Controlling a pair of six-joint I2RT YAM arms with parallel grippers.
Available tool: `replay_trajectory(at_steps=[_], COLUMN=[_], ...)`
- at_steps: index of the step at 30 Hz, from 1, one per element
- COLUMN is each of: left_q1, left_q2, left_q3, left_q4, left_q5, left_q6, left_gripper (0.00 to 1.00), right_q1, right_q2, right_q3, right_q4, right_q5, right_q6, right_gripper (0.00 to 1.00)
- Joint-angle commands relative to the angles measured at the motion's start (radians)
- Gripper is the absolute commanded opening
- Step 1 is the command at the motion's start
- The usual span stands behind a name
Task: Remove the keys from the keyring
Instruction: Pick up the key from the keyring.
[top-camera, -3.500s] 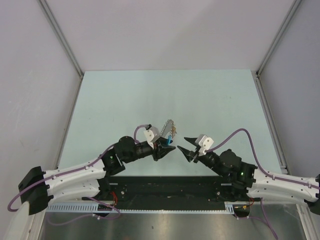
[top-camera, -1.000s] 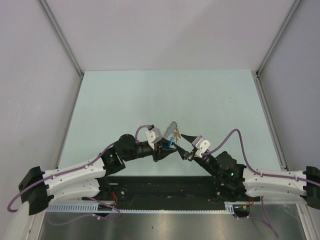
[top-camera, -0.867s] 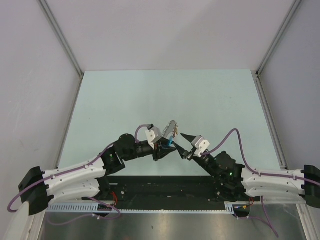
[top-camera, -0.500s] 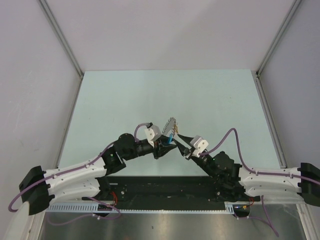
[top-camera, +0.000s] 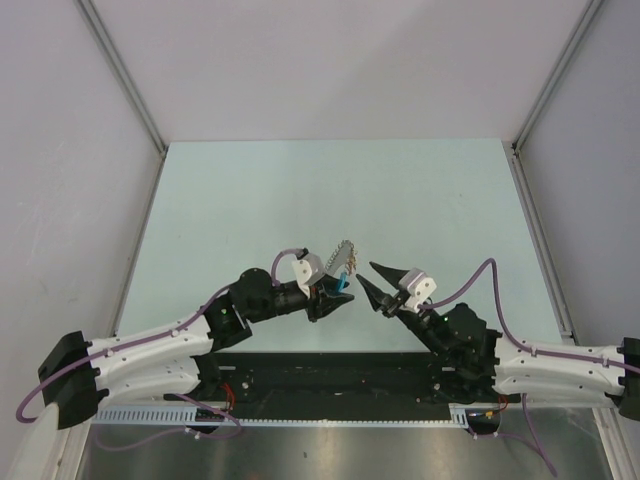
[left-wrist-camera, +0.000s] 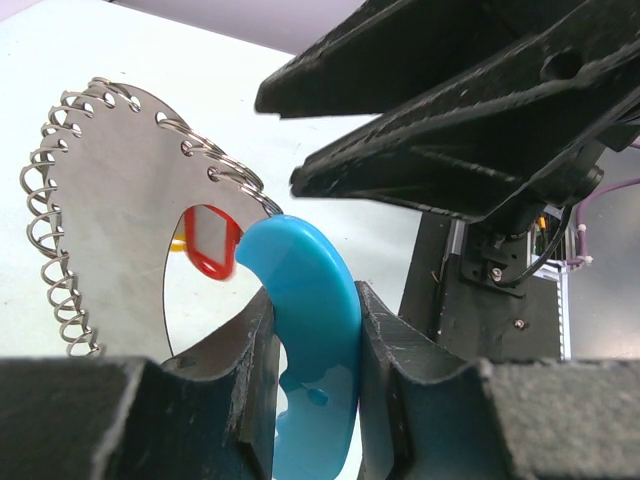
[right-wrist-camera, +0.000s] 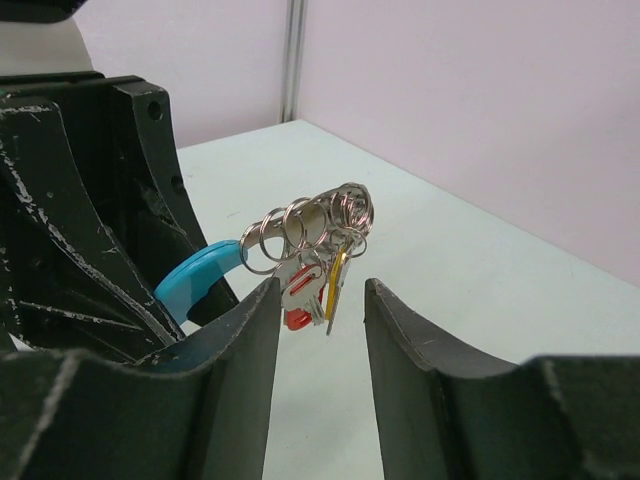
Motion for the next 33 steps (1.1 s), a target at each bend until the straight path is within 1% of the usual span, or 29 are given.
replay_trajectory(at_steps=[1,8,17,19,21,23,27,28,29,30,31,32,33], left_q1=[-0.004,-0.004,-0.004,-0.002,-0.004,-0.004,-0.004,-0.004,-0.004,-0.004,-0.004,-0.004,-0.004], left_q2=[-0.024,-0.016,-0.015,-0.015,-0.01,-0.012,-0.013,-0.013,-0.013,-0.015,-0.012,-0.01,-0.006], left_q3=[0.016,0.03,0.022,0.022,0.019,0.015,0.012,0.012,0.01,0.012,0.01,0.015,0.016], left_q4=[0.053,0.051,0.07,0.071,0.073,0.079,0.081,0.079,0.081,0.079,0.077,0.065,0.055], left_q5=[0.011,0.026,0.038,0.041,0.041,0.043,0.043,0.044,0.041,0.038,0.032,0.021,-0.003], left_q6=[0.016,0.015,0.004,0.002,0.001,-0.002,-0.007,-0.007,-0.008,-0.01,-0.012,-0.015,-0.016], left_gripper=[0.0,0.0,0.01,0.01,0.0,0.0,0.0,0.01,0.0,0.0,0.0,0.0,0.0], right_q1=[0.001,0.001,0.001,0.001,0.0,0.0,-0.006,-0.009,-0.016,-0.02,-0.02,-0.017,-0.016], right_q2=[-0.021,0.021,0.131,0.159,0.192,0.211,0.249,0.254,0.254,0.251,0.248,0.23,0.211], right_q3=[0.04,0.04,0.059,0.062,0.066,0.075,0.08,0.082,0.082,0.082,0.082,0.082,0.082], right_q4=[-0.014,0.019,0.102,0.136,0.164,0.193,0.242,0.246,0.247,0.244,0.239,0.233,0.224], right_q5=[0.018,-0.017,0.035,0.038,0.074,0.122,0.15,0.15,0.147,0.144,0.15,0.153,0.157], right_q6=[0.011,0.036,0.022,0.008,-0.001,-0.013,-0.055,-0.058,-0.062,-0.071,-0.085,-0.107,-0.116], right_gripper=[0.44,0.48,0.5,0.5,0.5,0.48,0.43,0.4,0.34,0.25,0.08,0.02,0.0])
